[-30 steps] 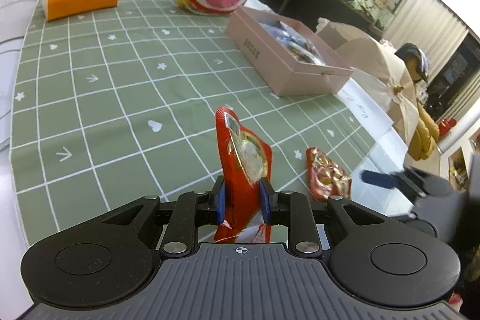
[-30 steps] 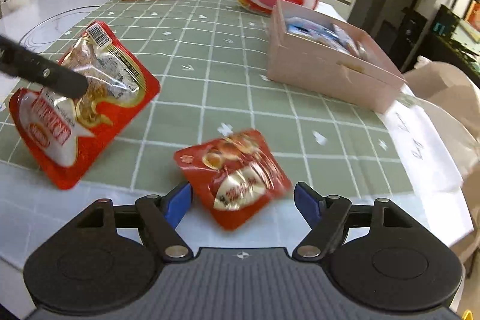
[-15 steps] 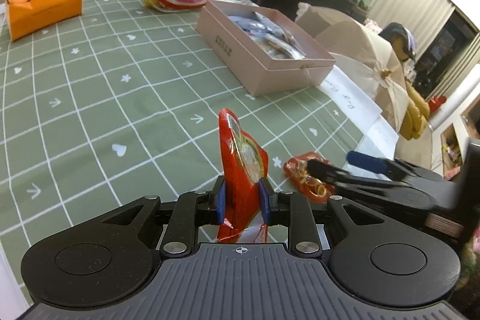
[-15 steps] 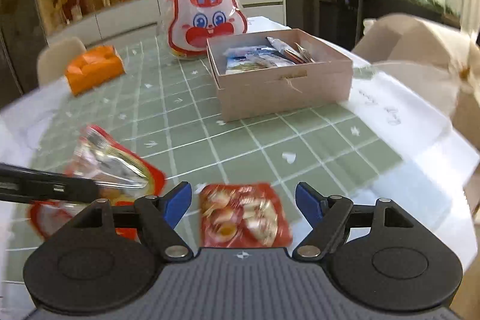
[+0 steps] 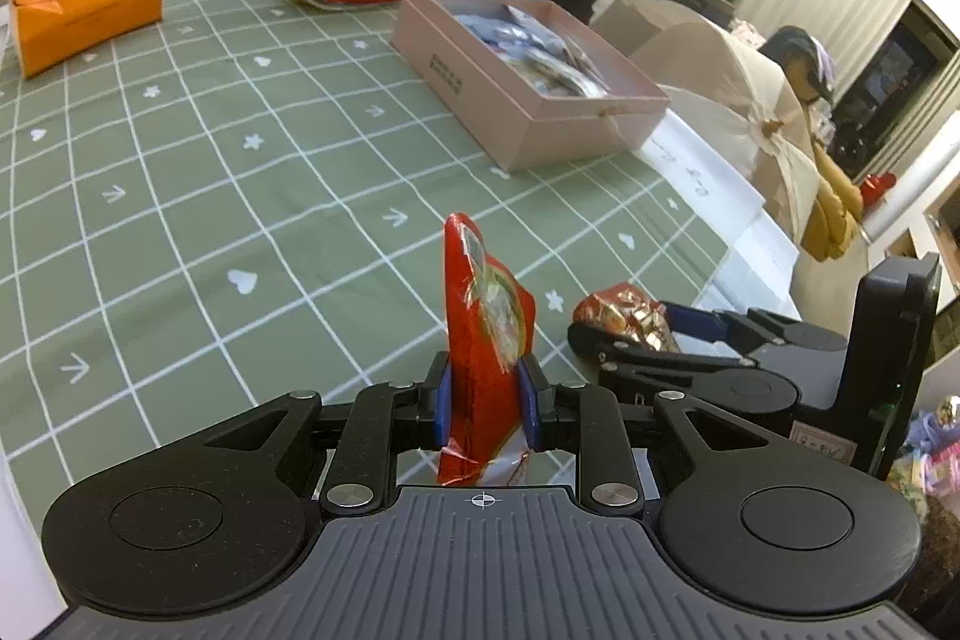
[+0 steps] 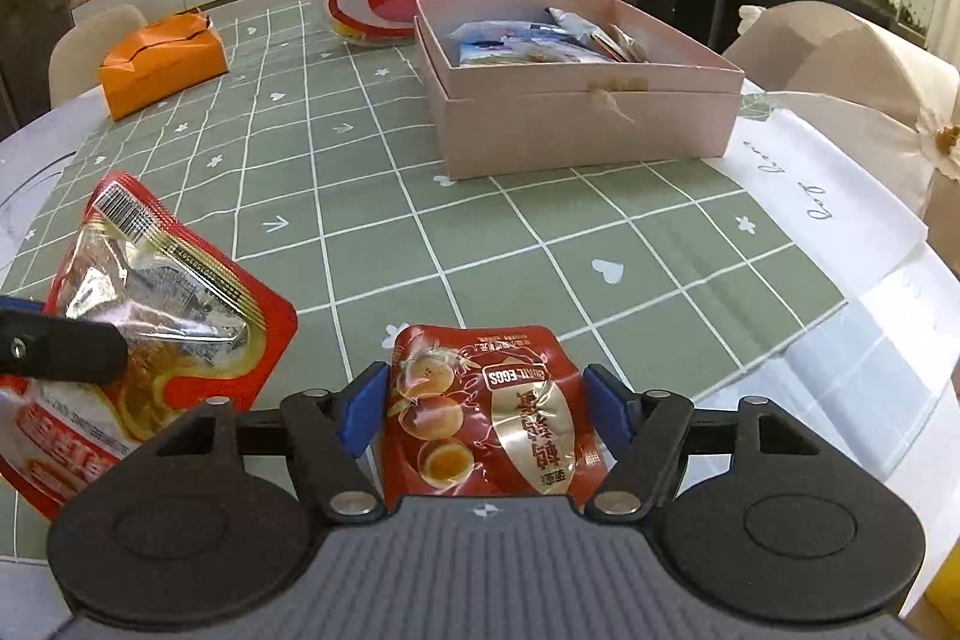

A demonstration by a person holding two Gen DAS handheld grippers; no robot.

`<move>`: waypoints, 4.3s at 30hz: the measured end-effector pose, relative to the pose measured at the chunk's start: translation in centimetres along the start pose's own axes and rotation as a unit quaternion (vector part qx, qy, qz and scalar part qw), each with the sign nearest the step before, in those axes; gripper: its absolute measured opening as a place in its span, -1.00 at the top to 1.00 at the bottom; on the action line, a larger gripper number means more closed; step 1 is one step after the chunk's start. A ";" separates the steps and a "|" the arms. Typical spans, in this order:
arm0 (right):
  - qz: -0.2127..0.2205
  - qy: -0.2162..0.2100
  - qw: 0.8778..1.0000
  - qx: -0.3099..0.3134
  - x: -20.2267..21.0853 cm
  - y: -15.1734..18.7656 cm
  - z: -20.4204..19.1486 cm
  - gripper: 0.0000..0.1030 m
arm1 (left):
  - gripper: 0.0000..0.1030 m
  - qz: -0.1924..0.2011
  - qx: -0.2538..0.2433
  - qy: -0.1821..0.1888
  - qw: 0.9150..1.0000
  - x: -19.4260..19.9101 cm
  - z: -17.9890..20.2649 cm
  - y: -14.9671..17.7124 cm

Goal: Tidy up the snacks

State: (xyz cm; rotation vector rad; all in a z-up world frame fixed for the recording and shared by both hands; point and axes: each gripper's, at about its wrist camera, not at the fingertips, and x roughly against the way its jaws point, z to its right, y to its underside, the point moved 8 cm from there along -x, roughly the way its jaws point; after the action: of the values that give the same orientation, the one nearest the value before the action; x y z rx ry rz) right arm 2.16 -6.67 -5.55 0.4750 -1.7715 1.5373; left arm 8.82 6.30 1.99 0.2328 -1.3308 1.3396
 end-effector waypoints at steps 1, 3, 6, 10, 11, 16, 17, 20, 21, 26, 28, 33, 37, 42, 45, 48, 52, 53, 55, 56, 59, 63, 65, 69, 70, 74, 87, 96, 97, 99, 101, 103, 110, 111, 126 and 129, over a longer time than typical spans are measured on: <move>0.000 0.003 1.000 0.000 0.2 0.0 0.1 -0.33 | 0.49 -0.002 0.001 0.004 1.000 0.0 0.1 0.1; 0.002 0.003 1.000 0.001 0.9 0.0 0.4 -0.33 | 0.49 0.000 0.000 0.008 1.000 0.0 0.4 0.1; 0.012 -0.002 1.000 0.001 2.7 -0.5 1.4 -0.33 | 0.49 0.014 0.004 0.016 1.000 0.5 1.1 -0.6; 0.035 -0.006 0.999 0.001 6.2 -2.5 3.5 -0.32 | 0.49 0.062 -0.001 0.053 0.997 2.8 3.1 -3.0; 0.042 -0.010 0.999 -0.002 7.1 -3.4 4.0 -0.32 | 0.50 0.076 -0.001 0.063 0.995 3.5 3.6 -4.0; 0.095 -0.013 0.995 0.010 11.6 -10.8 6.5 -0.32 | 0.50 0.145 0.003 0.115 0.983 6.2 6.5 -11.2; 0.107 -0.011 0.994 0.015 12.4 -12.5 7.0 -0.33 | 0.50 0.161 -0.002 0.115 0.980 6.6 7.0 -13.0; 0.142 -0.007 0.989 0.027 14.5 -18.1 8.7 -0.33 | 0.49 0.209 0.001 0.121 0.970 6.9 8.4 -18.7; 0.153 -0.005 0.988 0.033 14.9 -19.8 9.3 -0.33 | 0.49 0.208 0.010 0.131 0.969 6.4 8.5 -20.1; 0.175 0.005 0.983 0.051 14.3 -24.8 12.2 -0.34 | 0.49 0.208 0.024 0.103 0.972 1.3 9.1 -26.0; 0.166 0.008 0.984 0.063 12.7 -25.4 12.8 -0.34 | 0.49 0.200 0.047 0.095 0.974 -1.4 8.8 -27.3; 0.135 -0.010 0.988 0.071 8.2 -26.0 13.9 -0.34 | 0.53 0.131 0.108 0.084 0.982 -9.5 5.9 -27.2; 0.116 -0.028 0.990 0.078 5.4 -26.2 14.0 -0.34 | 0.53 0.056 0.158 0.085 0.982 -15.2 3.3 -25.2; 0.095 -0.050 0.990 0.094 2.0 -27.0 13.5 -0.34 | 0.53 0.089 0.165 0.040 0.982 -14.1 0.9 -24.2; 0.077 -0.075 0.990 0.093 -0.5 -27.4 12.4 -0.34 | 0.53 0.109 0.137 -0.005 0.984 -11.6 0.4 -23.2; 0.054 -0.112 0.989 0.076 -3.6 -27.7 10.7 -0.34 | 0.52 0.114 0.097 -0.039 0.988 -9.2 1.0 -21.3; 0.009 -0.171 0.984 0.041 -7.6 -27.2 8.9 -0.41 | 0.52 0.102 0.074 -0.052 0.991 -7.7 1.7 -17.2; 0.002 -0.173 0.985 0.025 -8.4 -27.0 8.8 -0.42 | 0.53 0.098 0.072 -0.054 0.991 -7.4 1.7 -16.2; -0.011 -0.164 0.986 -0.005 -9.4 -26.2 9.0 -0.43 | 0.52 0.088 0.070 -0.060 0.992 -7.5 1.8 -13.9; -0.014 -0.156 0.987 -0.022 -9.6 -25.7 9.3 -0.43 | 0.53 0.083 0.070 -0.065 0.992 -7.6 1.7 -12.8; -0.001 -0.139 0.989 -0.049 -8.4 -23.3 9.6 -0.46 | 0.52 0.067 0.052 -0.093 0.992 -7.8 1.5 -9.6; 0.036 -0.095 0.995 -0.017 -5.4 -18.5 8.6 -0.48 | 0.52 0.062 0.015 -0.134 0.989 -7.6 1.4 -5.8; 0.060 -0.073 0.996 0.009 -3.9 -15.5 7.6 -0.52 | 0.52 0.063 0.017 -0.144 0.987 -7.5 0.9 -4.4; 0.053 -0.026 0.997 0.053 -2.9 -9.2 5.4 -0.57 | 0.52 0.078 0.000 -0.146 0.986 -7.2 0.6 -2.5; 0.048 -0.019 0.997 0.055 -2.9 -7.9 4.9 -0.57 | 0.52 0.085 -0.013 -0.149 0.985 -7.2 0.8 -2.2; 0.015 -0.015 1.000 0.012 -3.5 -3.7 4.1 -0.57 | 0.52 0.109 -0.050 -0.153 0.981 -7.4 1.2 -2.0; 0.064 0.040 0.996 -0.047 -2.7 -1.1 5.2 -1.00 | 0.49 0.140 -0.095 -0.150 0.974 -9.0 2.3 -2.4; 0.064 0.050 0.995 -0.054 -2.7 -1.1 5.6 -1.00 | 0.49 0.139 -0.098 -0.152 0.974 -9.0 2.2 -2.4; 0.064 0.050 0.995 -0.054 -2.7 -1.1 5.6 -1.00 | 0.49 0.139 -0.098 -0.152 0.974 -9.0 2.2 -2.4; 0.064 0.050 0.995 -0.054 -2.7 -1.1 5.6 -1.00 | 0.49 0.139 -0.099 -0.153 0.973 -9.0 2.2 -2.4; 0.064 0.050 0.995 -0.054 -2.7 -1.1 5.6 -1.00 | 0.49 0.139 -0.100 -0.154 0.973 -9.0 2.2 -2.4; 0.064 0.050 0.995 -0.054 -2.7 -1.1 5.6 -1.00 | 0.49 0.139 -0.100 -0.154 0.973 -9.0 2.2 -2.4; 0.064 0.050 0.995 -0.054 -2.7 -1.1 5.6 -1.00 | 0.49 0.139 -0.101 -0.152 0.973 -9.0 2.4 -2.4; 0.064 0.050 0.995 -0.054 -2.7 -1.1 5.6 -1.00 | 0.49 0.139 -0.100 -0.152 0.974 -9.0 2.4 -2.4; 0.064 0.050 0.995 -0.055 -2.6 -1.1 5.6 -1.00 | 0.49 0.139 -0.100 -0.152 0.974 -9.1 2.5 -2.4; 0.064 0.050 0.995 -0.055 -2.6 -1.1 5.6 -1.00 | 0.49 0.139 -0.100 -0.152 0.973 -9.1 2.5 -2.4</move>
State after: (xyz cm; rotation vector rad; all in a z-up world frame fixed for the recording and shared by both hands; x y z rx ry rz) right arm 3.09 -12.76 -6.81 0.2307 -1.8266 1.5139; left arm 12.10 -1.39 -2.92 0.1177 -1.7984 1.4264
